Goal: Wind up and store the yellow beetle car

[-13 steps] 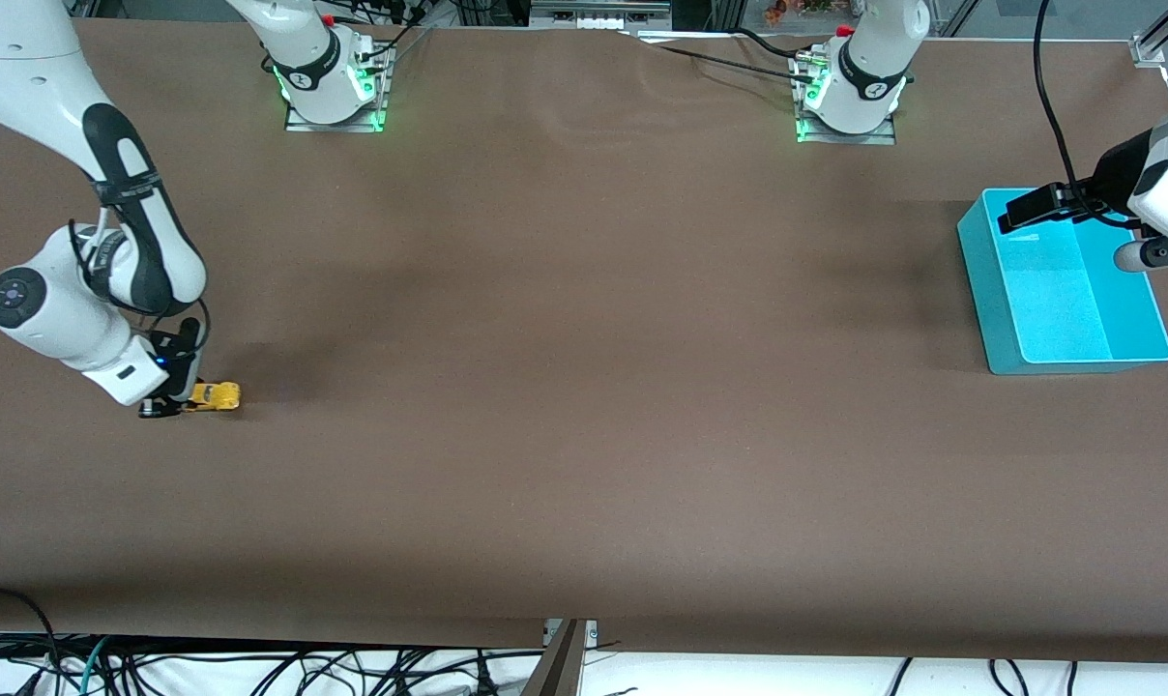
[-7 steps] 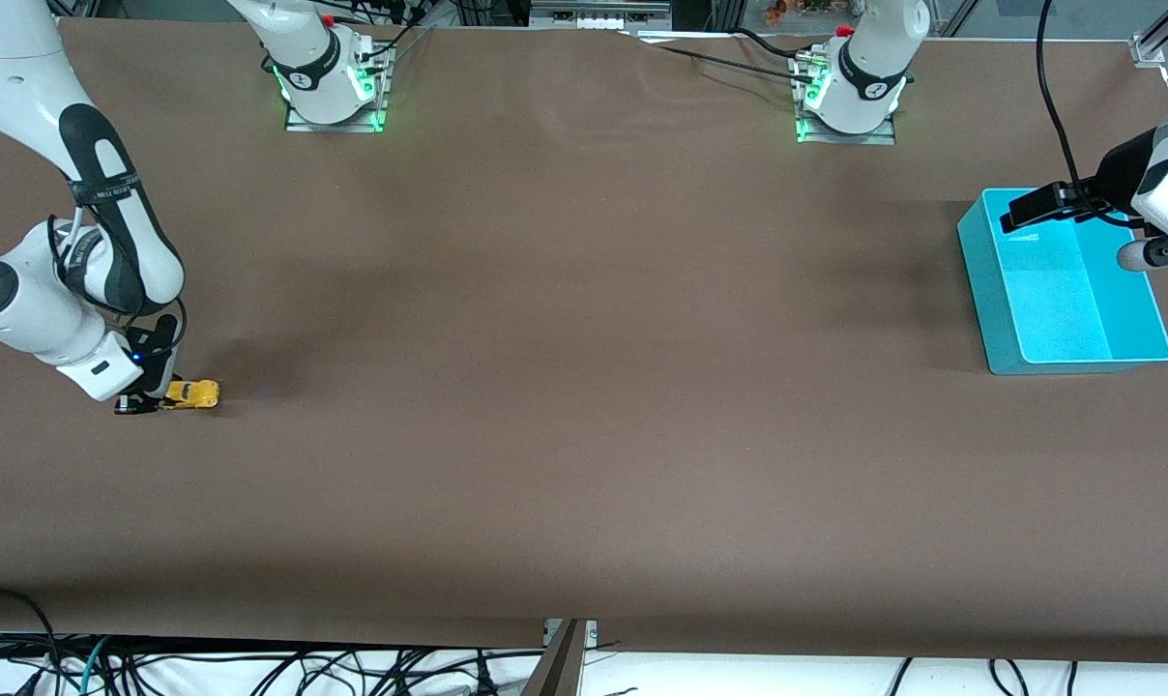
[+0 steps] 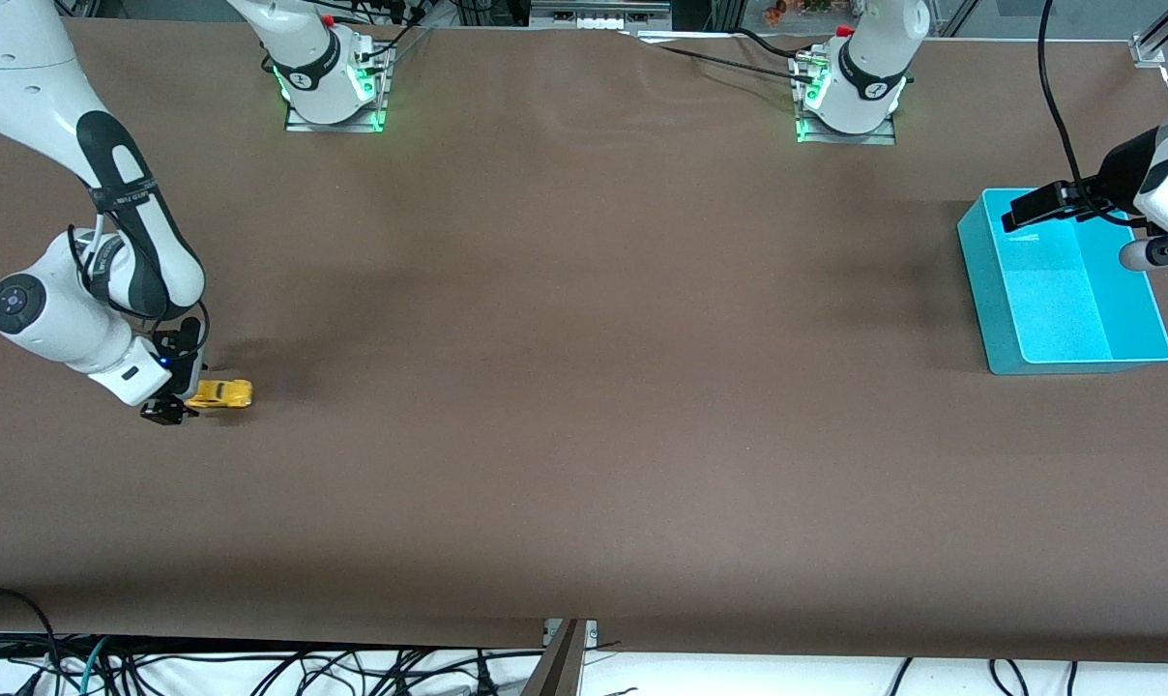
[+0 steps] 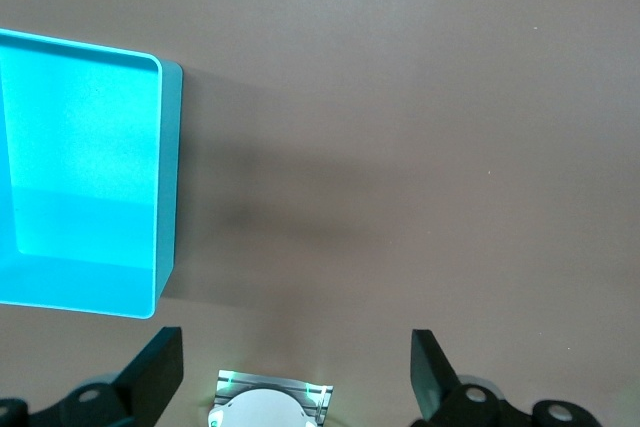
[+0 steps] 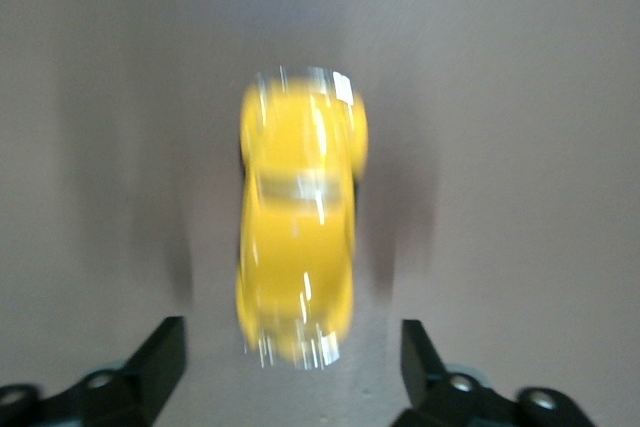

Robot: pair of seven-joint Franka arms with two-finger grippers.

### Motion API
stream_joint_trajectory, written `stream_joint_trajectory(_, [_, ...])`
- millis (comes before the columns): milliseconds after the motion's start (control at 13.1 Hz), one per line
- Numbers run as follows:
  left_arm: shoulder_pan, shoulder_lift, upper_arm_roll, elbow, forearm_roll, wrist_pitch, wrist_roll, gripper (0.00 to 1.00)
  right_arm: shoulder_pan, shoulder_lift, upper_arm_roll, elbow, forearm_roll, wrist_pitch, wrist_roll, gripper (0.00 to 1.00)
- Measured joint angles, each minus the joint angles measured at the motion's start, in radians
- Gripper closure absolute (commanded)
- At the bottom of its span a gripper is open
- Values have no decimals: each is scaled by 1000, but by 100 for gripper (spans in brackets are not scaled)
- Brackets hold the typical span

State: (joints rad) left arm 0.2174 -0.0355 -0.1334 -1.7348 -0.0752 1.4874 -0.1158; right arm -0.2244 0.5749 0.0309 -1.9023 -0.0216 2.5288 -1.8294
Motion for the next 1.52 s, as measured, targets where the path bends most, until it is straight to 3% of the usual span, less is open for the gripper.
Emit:
stream_joint_trajectory(228, [12, 0, 0, 0, 0, -1, 17, 0, 0, -15, 8, 91, 0, -114, 0, 0])
stream_joint_trajectory(609, [12, 0, -2, 1, 0, -2, 18, 0, 0, -36, 30, 122, 22, -145, 38, 0])
stream_joint_trajectory(1066, [13, 0, -2, 1, 0, -2, 18, 0, 14, -141, 74, 210, 24, -370, 454, 0])
stream_joint_trajectory(1523, [13, 0, -7, 1, 0, -3, 18, 0, 18, -152, 123, 323, 25, -576, 902, 0])
